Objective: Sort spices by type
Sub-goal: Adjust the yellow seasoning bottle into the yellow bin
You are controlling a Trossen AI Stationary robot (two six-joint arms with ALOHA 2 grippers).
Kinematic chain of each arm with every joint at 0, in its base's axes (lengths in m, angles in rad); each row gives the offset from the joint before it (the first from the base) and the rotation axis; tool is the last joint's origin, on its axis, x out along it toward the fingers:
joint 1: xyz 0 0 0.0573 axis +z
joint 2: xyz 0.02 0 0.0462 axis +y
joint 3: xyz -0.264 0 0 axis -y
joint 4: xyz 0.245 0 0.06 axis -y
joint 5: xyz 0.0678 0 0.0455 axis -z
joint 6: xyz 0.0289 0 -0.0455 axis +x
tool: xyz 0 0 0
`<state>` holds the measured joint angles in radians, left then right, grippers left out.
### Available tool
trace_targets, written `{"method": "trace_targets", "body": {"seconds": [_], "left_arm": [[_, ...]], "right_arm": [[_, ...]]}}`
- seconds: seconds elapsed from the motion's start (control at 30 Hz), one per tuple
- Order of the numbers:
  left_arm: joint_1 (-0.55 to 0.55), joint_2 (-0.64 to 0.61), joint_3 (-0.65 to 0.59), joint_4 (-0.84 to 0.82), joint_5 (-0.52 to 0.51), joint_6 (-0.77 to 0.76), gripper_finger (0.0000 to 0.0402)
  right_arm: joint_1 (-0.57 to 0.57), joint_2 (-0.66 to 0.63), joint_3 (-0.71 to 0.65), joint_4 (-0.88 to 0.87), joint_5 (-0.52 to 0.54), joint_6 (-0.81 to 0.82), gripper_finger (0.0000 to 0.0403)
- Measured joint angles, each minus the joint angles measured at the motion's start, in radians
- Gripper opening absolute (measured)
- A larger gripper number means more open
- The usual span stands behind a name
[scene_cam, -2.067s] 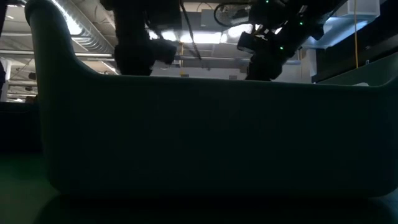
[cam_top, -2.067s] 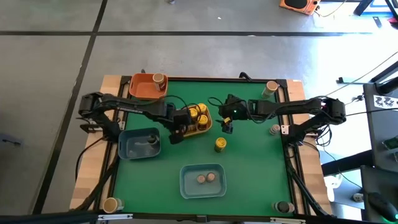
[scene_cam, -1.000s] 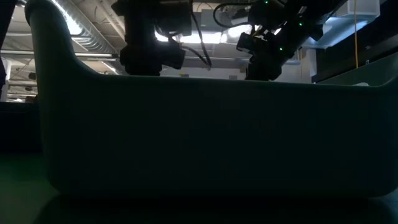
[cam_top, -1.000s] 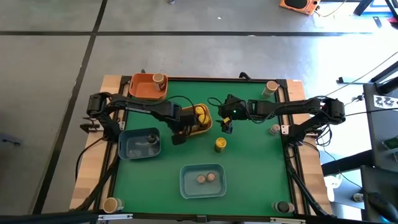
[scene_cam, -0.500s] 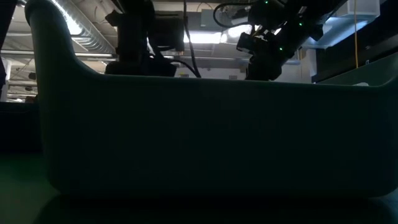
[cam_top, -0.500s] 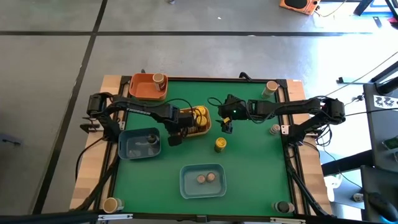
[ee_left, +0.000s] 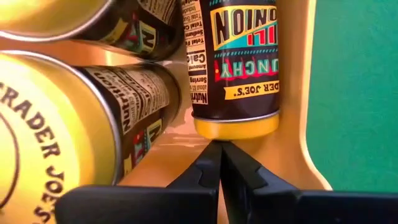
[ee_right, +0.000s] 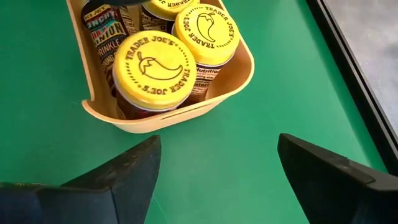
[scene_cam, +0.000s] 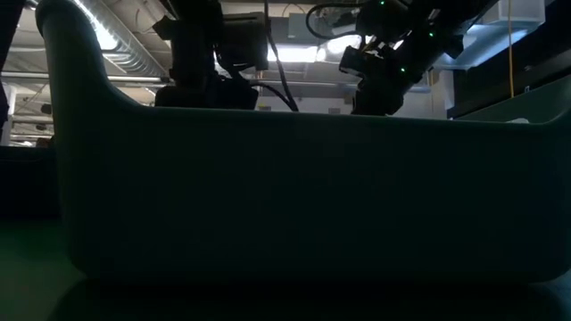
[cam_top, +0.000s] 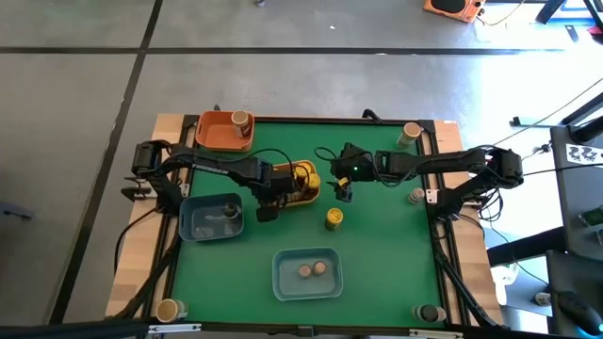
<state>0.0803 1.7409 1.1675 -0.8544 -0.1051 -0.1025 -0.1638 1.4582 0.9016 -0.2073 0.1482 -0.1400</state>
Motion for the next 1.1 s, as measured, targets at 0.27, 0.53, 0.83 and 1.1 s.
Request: {"method": "trace_targets", "body": {"seconds": [0.27,0.53,0.83,1.1], "left_arm": [[0.000,-0.039,0.022,0.008,-0.008,-0.026,0.0005],[0.000,-0.045,0.026,0.100,-0.010,-0.014,0.0005],[0.000,-0.045,0.027,0.155,-0.014,-0.002,0.0005],[-0.004,-0.065,0.027,0.062,-0.012,-0.038,0.0005]], "right_arm": [[0.000,0.000,0.000,0.000,0.000,0.000,0.0321],[0.000,0.000,0.000,0.000,0.000,0.000,0.0321],[0.000,0.000,0.000,0.000,-0.002,0.000,0.0321],[0.000,0.000,0.000,-0.001,-0.003,0.001,0.0321]]}}
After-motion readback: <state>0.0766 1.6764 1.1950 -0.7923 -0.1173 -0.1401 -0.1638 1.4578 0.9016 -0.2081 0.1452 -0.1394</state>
